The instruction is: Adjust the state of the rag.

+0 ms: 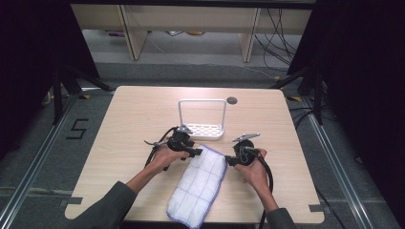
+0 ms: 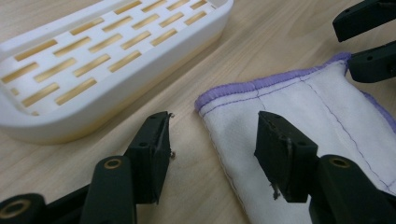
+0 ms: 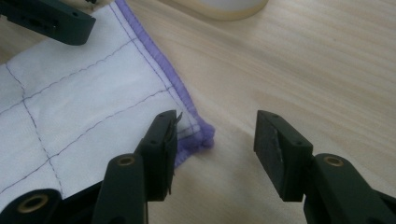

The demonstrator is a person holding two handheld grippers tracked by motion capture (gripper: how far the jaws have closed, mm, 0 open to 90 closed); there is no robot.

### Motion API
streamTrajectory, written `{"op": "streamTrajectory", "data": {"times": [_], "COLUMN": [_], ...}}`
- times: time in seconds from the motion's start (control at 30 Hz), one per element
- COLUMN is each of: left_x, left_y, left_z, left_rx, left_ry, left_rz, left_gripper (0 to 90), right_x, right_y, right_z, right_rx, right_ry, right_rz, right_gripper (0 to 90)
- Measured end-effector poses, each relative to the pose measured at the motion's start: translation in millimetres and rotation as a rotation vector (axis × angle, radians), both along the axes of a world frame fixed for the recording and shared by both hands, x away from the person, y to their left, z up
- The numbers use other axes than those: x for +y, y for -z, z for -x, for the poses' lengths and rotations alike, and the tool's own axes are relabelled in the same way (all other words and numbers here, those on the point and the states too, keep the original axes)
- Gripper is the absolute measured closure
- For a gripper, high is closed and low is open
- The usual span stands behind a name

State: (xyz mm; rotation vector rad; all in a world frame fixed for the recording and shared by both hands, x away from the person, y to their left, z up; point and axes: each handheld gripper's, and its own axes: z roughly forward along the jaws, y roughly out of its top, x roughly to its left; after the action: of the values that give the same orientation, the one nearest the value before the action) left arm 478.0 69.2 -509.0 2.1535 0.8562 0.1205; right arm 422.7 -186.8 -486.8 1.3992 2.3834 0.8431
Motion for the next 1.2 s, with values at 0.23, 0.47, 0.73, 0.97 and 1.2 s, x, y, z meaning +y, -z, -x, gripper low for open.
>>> {"op": "streamTrajectory", "data": {"times": [0.23,0.47,0.73,0.97,1.2], "left_x": [-11.2,-17.4,-13.5,-11.4,-2.1], "left_y": [0.7,2.8,1.3,-0.1,-2.8], "left_z": [-3.7,-2.6,-2.5,-1.2,1.6], "left_rx": [-0.024,-0.060,-0.077,-0.085,-0.082], "left_ry": [0.021,0.069,0.089,0.088,0.059], "left_rz": [-0.014,-0.032,-0.029,-0.026,0.012], "left_gripper": [46.9,64.8,81.5,84.4,85.0], "right_x": [4.4,6.3,8.1,7.9,12.8], "right_y": [2.6,6.3,8.5,9.2,3.8], "right_z": [-1.4,-3.7,-6.5,-11.5,-16.6], "right_rx": [0.009,0.000,0.028,0.041,0.027], "right_ry": [-0.004,-0.025,-0.053,-0.066,-0.100], "right_rz": [0.024,0.042,-0.013,-0.037,-0.029], "right_gripper": [50.2,52.8,71.6,83.8,85.3]}}
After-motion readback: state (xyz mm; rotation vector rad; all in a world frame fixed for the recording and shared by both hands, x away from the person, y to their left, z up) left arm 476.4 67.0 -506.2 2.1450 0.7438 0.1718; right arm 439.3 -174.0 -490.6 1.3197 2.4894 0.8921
